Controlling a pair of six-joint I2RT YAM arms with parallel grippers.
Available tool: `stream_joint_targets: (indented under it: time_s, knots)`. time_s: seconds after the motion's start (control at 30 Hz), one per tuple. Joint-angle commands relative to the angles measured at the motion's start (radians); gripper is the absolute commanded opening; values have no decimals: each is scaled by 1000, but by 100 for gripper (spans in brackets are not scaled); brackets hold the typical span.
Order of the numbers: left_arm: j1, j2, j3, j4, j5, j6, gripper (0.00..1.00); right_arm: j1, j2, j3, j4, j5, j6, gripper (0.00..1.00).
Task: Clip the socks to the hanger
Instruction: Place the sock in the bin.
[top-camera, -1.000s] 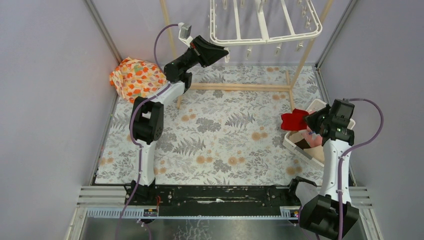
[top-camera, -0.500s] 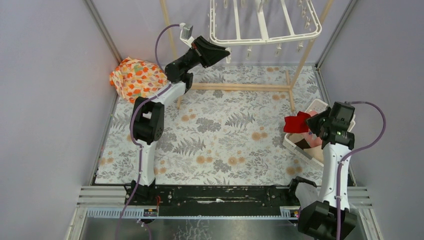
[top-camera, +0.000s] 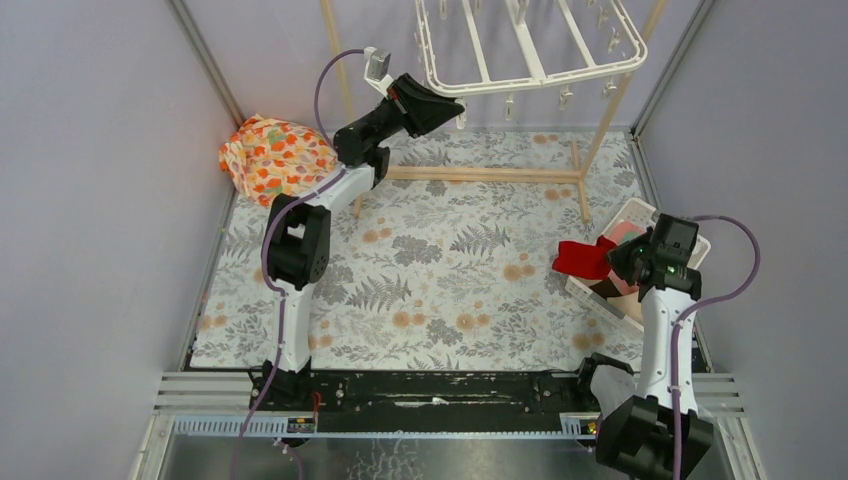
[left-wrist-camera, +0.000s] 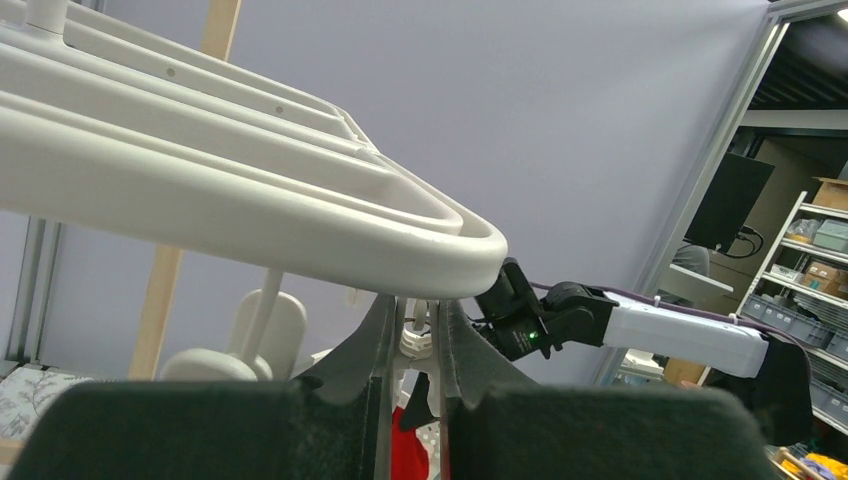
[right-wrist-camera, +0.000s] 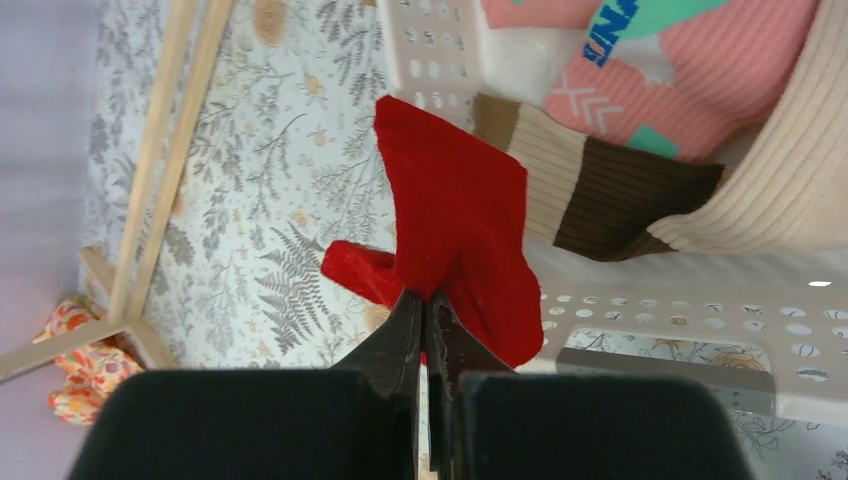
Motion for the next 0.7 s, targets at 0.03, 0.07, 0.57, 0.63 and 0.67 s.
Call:
stream_joint_targets:
  time_s: [0.03, 0.07, 0.57, 0.63, 0.67]
  knots:
    - [-4, 1, 14, 19, 20, 8, 0, -1, 36, -28, 53, 47, 7, 0]
    - [-4, 1, 14, 19, 20, 9, 0, 0, 47, -39, 74, 43, 11, 0]
    - [-4, 1, 9, 12, 26, 21, 0, -1, 121, -41, 154, 152, 67, 87]
    - [-3, 3, 9, 11, 26, 20, 0, 1, 91, -26, 137, 140, 71, 88]
    - [-4, 3, 9, 12, 26, 20, 0, -1, 81, -11, 118, 139, 71, 88]
